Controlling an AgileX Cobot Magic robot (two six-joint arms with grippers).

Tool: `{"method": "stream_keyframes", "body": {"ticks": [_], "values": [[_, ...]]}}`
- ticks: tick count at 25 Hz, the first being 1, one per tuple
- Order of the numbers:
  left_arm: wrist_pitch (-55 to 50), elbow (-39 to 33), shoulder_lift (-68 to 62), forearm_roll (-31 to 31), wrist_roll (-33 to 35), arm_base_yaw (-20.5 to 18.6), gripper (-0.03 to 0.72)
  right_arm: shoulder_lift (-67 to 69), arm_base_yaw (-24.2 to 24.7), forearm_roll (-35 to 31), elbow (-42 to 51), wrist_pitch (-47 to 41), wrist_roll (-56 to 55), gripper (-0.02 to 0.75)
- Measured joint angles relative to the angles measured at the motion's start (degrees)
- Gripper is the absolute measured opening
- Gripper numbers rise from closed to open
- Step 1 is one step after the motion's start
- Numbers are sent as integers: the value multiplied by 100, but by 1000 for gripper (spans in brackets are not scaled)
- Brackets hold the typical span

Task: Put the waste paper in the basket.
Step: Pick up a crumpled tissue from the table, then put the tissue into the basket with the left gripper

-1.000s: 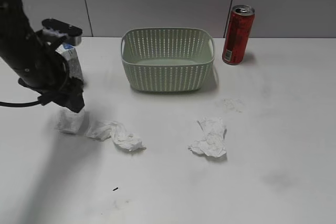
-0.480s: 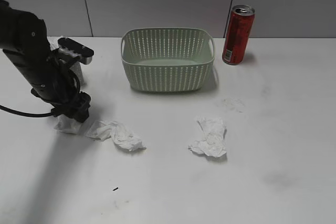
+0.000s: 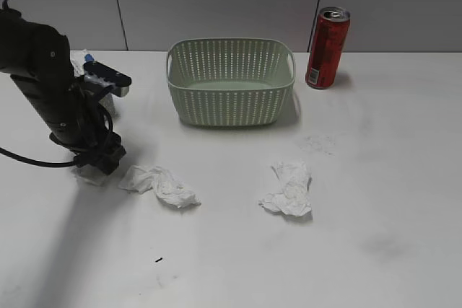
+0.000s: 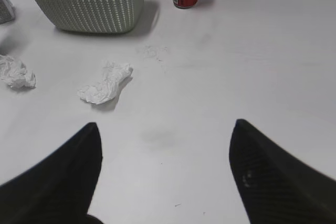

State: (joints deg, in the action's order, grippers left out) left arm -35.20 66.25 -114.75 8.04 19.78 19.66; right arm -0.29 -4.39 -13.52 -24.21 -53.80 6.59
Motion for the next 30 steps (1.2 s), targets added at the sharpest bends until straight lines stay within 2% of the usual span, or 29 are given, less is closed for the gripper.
{"method": "stream_keyframes", "body": {"ticks": [4, 5, 7, 14, 17, 20, 24, 27, 30], "values": [[-80, 0, 0, 2, 0, 0, 82, 0, 0, 0, 0, 0, 0, 572], [-86, 0, 7, 2, 0, 0, 37, 0, 0, 0, 0, 0, 0, 572], [-133, 0, 48, 8, 0, 0, -3, 0, 0, 0, 0, 0, 0, 572], [-492, 535, 675, 351, 0, 0, -15, 0, 0, 6, 0, 0, 0, 572], [-637, 1162, 810, 890, 0, 54, -15, 0, 0, 13, 0, 0, 0, 572], [-559, 1825, 815, 1085, 0, 269, -15, 0, 0, 13, 0, 0, 0, 572], [421, 2318, 756, 1132, 0, 671, -15, 0, 0, 13, 0, 0, 0, 572], [1583, 2350, 578, 1139, 0, 937, -15, 0, 0, 13, 0, 0, 0, 572], [2317, 2350, 259, 1139, 0, 1101, -15, 0, 0, 18, 0, 0, 0, 572]]}}
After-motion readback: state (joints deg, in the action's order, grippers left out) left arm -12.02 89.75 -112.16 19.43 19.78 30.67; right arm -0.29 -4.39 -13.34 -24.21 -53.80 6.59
